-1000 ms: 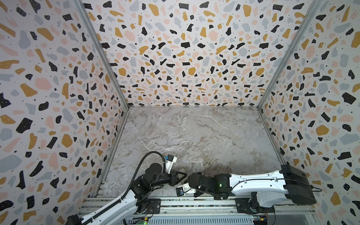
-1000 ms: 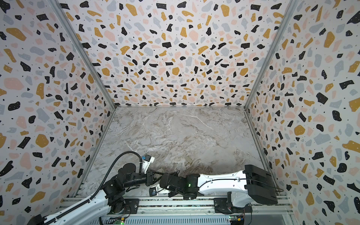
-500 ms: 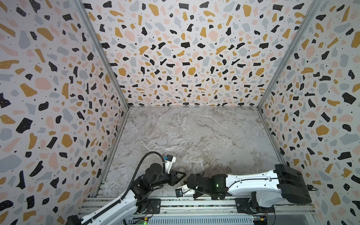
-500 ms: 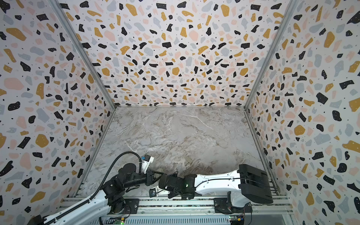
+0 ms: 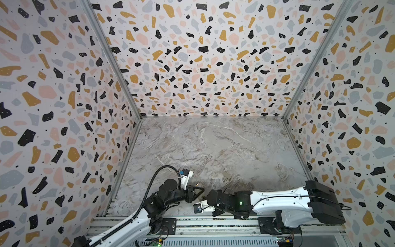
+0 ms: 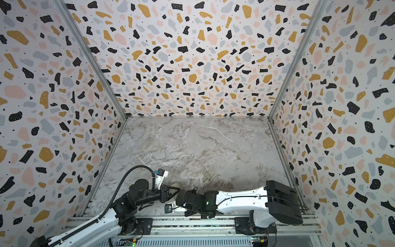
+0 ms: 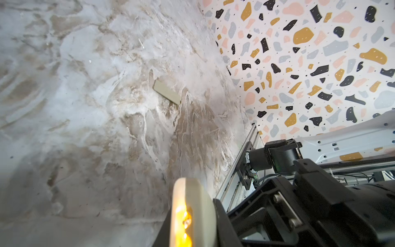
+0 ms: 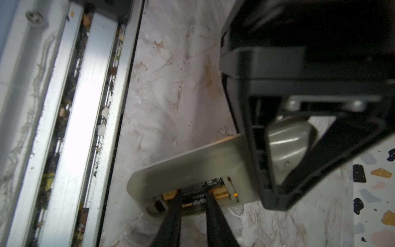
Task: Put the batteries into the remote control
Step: 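Lift the right gripper off the remote and move it to the beige cover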
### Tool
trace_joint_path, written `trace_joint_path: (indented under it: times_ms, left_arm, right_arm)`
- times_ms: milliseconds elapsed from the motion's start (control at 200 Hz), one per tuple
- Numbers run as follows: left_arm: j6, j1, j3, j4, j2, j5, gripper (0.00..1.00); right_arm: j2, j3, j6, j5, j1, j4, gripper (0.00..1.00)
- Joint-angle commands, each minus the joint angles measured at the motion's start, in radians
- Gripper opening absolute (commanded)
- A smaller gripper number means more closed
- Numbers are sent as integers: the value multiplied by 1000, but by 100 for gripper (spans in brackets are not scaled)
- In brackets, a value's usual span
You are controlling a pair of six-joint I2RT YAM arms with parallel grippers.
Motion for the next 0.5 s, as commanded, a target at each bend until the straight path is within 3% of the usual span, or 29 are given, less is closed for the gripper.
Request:
trace_joint_path:
  times_ms: [0,245,400,491]
  left_arm:
    - [8,-7,41,93,5,17,0]
    - [-25,-4,20,132,3,-66,0]
    - [-50,1,-1,175,-10,-113,0]
    - [-57,5,-10,197,-4,-130,0]
  right_arm:
    - [-95,-11,121,63,-56,-7,28]
    - [-235,-25,291,18,-259,-69,44]
    - [-233,-16,378,-8,-397,-145,58]
    - [-197,-14,419,-50,-470,-177,61]
